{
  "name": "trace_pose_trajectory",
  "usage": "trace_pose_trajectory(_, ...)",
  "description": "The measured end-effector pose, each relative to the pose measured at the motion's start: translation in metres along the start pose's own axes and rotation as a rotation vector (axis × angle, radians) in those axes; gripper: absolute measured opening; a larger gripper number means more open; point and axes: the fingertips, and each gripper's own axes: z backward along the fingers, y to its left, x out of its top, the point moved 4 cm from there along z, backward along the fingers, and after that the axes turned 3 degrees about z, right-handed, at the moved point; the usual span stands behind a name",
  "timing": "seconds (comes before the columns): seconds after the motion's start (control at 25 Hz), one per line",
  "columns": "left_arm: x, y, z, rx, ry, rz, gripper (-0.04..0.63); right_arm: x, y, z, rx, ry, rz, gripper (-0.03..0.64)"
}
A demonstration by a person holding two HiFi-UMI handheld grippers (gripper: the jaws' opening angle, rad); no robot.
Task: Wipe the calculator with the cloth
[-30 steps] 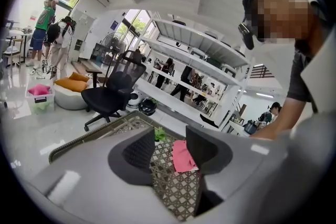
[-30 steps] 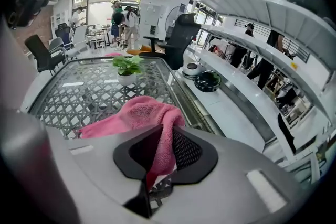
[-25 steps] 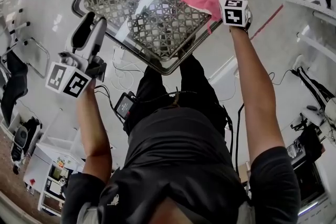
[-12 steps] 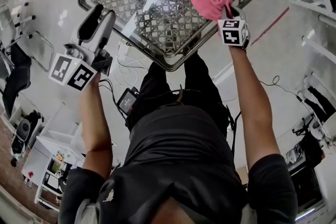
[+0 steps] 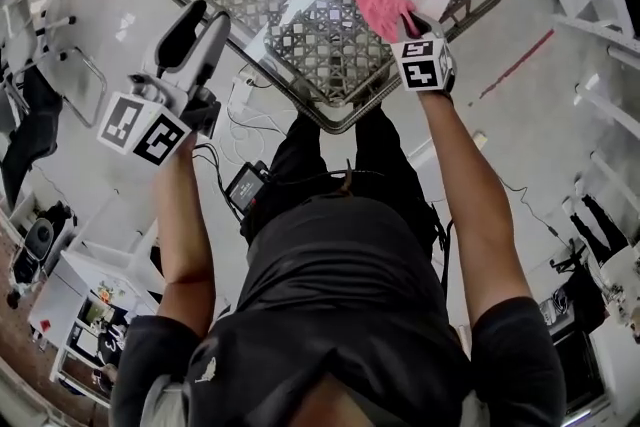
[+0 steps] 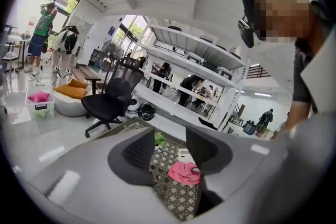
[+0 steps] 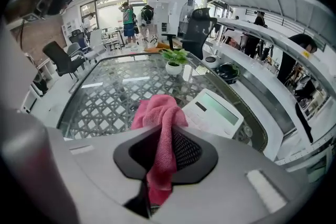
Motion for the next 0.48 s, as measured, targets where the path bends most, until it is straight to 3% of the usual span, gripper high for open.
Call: trace_pose_trajectory(0.48,0.012,0.011,0.06,0.053,-0.074,-0.01,0.221,0.04,0.066,-0.005,0.175,0.012,-0.018,0.051)
